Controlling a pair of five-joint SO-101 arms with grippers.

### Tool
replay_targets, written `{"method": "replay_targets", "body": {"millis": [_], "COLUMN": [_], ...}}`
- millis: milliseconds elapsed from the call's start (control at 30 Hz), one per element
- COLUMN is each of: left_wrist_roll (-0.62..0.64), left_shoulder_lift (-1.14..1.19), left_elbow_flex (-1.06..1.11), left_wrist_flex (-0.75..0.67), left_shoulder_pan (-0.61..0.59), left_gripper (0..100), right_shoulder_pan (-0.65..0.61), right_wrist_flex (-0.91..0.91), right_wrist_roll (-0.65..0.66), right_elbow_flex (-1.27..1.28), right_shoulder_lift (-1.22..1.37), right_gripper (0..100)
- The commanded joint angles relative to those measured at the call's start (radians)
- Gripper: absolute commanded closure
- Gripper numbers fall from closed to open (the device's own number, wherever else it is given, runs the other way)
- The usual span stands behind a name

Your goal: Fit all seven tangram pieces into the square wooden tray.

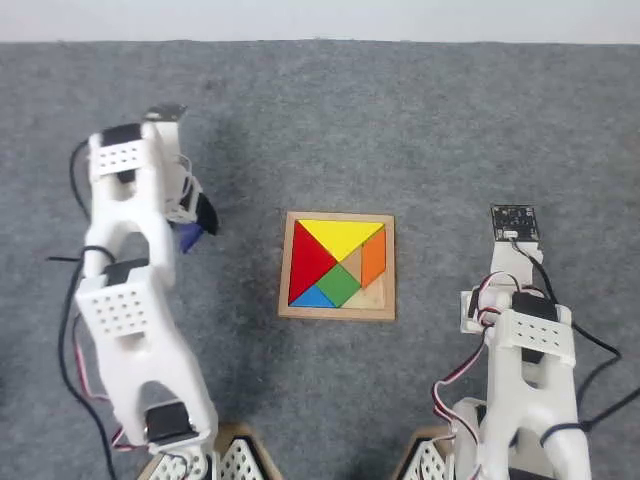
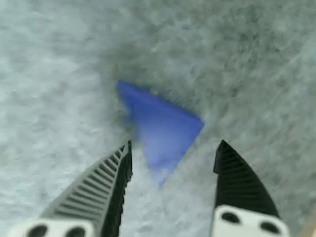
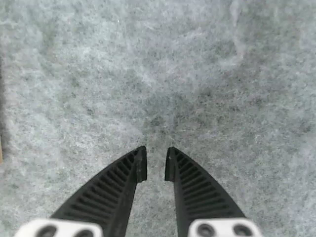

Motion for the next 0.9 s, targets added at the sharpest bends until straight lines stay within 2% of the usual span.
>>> {"method": "replay_targets", "body": {"millis": [0,200,467,667,867], "left_wrist_roll": [0.034,0.028,0.026,-0.054,-0.075], "left_shoulder_lift": [0.009,0.020,0.048,0.057,0.025], "left_elbow_flex": [-0.007,-0.008,-0.012,-0.013,-0.013], "left_wrist_flex": [-0.014,-0.014,-0.020,-0.014,-0.021], "left_shoulder_pan": [0.044,0.049,0.084,0.126,0.192], "left_gripper": [73,74,80,88,97], "right_shoulder_pan": [0.015,0.015,0.015,0.015,0.015], "right_wrist_flex": [-0.016,-0.016,-0.010,-0.013,-0.013], "right_wrist_roll": [0.011,0.011,0.011,0.011,0.011], "right_elbow_flex": [-0.009,-0.009,-0.008,-0.006,-0.005], "right_shoulder_lift": [-0.035,-0.035,-0.035,-0.035,-0.035], "right_gripper": [91.2,91.2,91.2,91.2,91.2]}}
